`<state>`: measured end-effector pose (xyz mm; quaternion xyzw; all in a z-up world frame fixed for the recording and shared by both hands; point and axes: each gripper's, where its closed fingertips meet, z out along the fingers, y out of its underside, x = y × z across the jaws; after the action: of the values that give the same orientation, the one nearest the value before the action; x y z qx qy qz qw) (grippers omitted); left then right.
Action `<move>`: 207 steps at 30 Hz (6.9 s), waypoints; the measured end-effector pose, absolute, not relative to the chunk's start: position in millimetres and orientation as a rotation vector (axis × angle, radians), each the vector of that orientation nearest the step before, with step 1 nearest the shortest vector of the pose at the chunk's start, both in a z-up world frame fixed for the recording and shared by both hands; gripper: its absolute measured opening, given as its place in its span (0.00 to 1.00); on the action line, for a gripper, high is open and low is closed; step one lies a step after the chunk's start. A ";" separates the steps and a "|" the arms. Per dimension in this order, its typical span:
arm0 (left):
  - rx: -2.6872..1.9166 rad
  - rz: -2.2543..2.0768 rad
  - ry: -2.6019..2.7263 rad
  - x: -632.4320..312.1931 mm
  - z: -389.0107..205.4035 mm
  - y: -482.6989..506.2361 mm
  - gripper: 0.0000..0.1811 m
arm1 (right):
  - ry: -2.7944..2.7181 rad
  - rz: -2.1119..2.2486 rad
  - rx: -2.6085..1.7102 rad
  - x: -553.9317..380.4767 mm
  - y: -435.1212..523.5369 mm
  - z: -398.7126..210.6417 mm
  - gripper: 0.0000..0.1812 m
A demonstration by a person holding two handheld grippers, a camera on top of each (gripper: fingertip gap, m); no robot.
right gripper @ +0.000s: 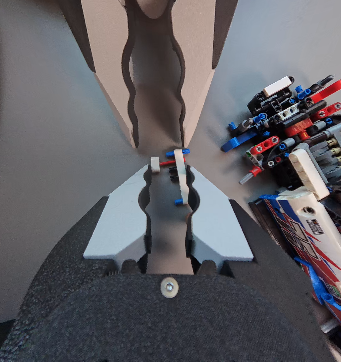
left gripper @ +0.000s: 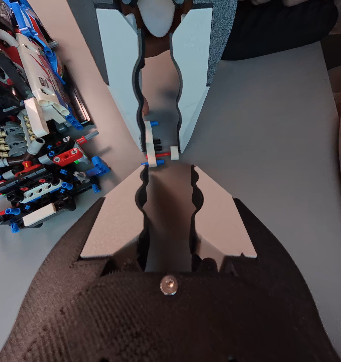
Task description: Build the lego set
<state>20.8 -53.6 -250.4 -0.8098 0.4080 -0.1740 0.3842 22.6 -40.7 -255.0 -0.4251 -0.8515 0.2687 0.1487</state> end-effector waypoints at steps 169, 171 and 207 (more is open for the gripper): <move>-2.092 -0.409 1.079 47.4 -253.0 -39.1 0.10 | -2.476 0.886 -1.039 44.8 -41.4 -253.9 0.13; -2.095 -0.409 1.070 47.3 -252.9 -40.1 0.10 | -2.469 0.885 -1.037 44.9 -42.3 -253.9 0.12; -2.042 -0.411 1.076 51.2 -252.8 -48.4 0.10 | -2.459 0.879 -1.055 51.2 -48.2 -253.8 0.12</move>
<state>51.2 -48.4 -252.8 -0.8028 0.4229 -0.1617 0.3879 51.2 -48.2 -253.8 -0.3696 -0.8615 0.3081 0.1620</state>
